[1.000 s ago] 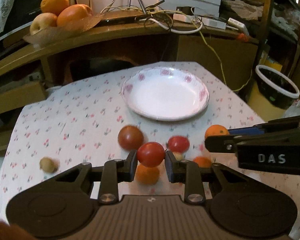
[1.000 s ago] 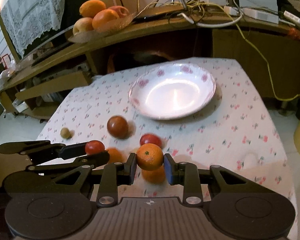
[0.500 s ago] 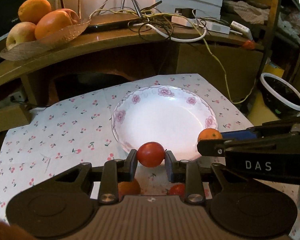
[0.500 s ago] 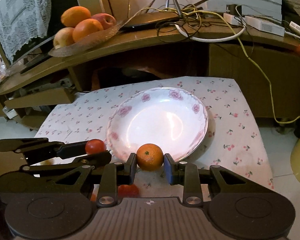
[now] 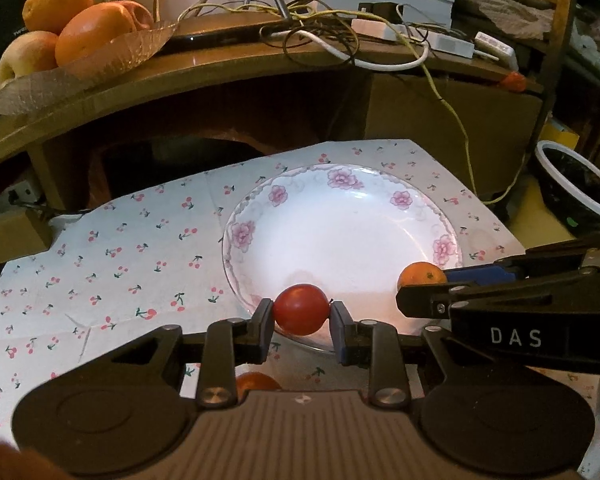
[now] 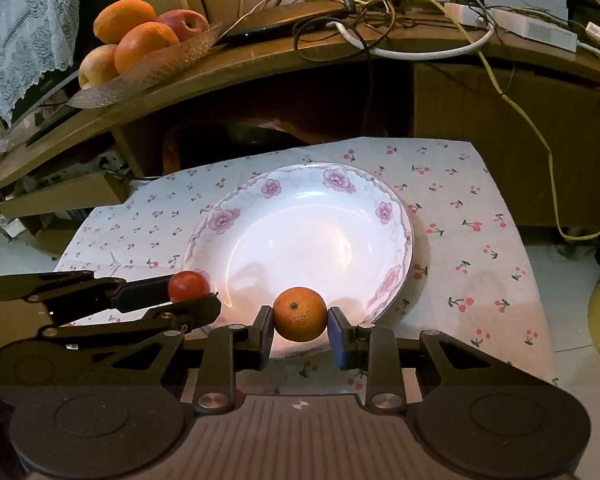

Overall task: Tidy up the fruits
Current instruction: 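Open both tools to drop the tomato and orange into the plate, then withdraw both tools from the plate back toward the loose fruit, then move the left tool to a small orange while the right tool approaches a larger orange, then close the left tool on the small orange while the right tool grasps the larger orange, then carry both oranges in the two tools over the white plate, then open both tools to release the oranges into the plate, then move the left tool to the dark red tomato while the right tool approaches a brown kiwi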

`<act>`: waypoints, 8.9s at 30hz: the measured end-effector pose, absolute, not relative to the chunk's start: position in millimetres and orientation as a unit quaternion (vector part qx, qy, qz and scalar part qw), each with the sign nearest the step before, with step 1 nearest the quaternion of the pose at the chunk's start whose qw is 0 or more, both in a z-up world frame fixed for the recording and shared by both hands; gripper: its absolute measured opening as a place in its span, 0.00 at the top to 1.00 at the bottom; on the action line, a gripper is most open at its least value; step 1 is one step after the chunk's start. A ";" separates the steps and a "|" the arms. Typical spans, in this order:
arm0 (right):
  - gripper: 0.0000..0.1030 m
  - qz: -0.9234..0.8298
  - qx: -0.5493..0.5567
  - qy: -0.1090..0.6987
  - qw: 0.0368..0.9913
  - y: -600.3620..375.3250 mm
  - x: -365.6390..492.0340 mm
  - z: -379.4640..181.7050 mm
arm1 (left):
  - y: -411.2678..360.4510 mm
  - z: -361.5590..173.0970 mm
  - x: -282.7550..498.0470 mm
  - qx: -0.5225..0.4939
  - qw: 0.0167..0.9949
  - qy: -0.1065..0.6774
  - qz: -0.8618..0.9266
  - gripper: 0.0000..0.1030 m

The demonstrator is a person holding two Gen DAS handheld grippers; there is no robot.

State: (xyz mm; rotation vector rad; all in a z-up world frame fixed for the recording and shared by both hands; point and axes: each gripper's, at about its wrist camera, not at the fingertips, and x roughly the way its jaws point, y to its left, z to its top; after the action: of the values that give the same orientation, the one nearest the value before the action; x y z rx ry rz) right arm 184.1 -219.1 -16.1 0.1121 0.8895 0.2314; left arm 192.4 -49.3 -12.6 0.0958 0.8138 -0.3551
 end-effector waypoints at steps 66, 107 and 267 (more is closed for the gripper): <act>0.48 0.196 -0.032 0.442 0.875 -206.0 104.4 -28.6 | -15.4 -28.1 105.2 0.097 0.875 0.418 -0.224 0.56; 0.44 0.243 -0.053 0.468 0.848 -186.2 108.6 -42.0 | -11.8 -42.2 105.8 0.115 0.867 0.424 -0.235 0.62; 0.59 0.152 0.000 0.393 0.907 -207.3 187.2 -13.2 | -9.9 9.6 182.6 0.067 0.906 0.373 -0.189 0.58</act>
State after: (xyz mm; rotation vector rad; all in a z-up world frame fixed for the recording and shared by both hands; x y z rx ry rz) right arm 187.2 -207.3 -13.2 -0.0007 0.8115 0.3141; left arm 182.6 -9.9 9.6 0.1386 0.7708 -0.3908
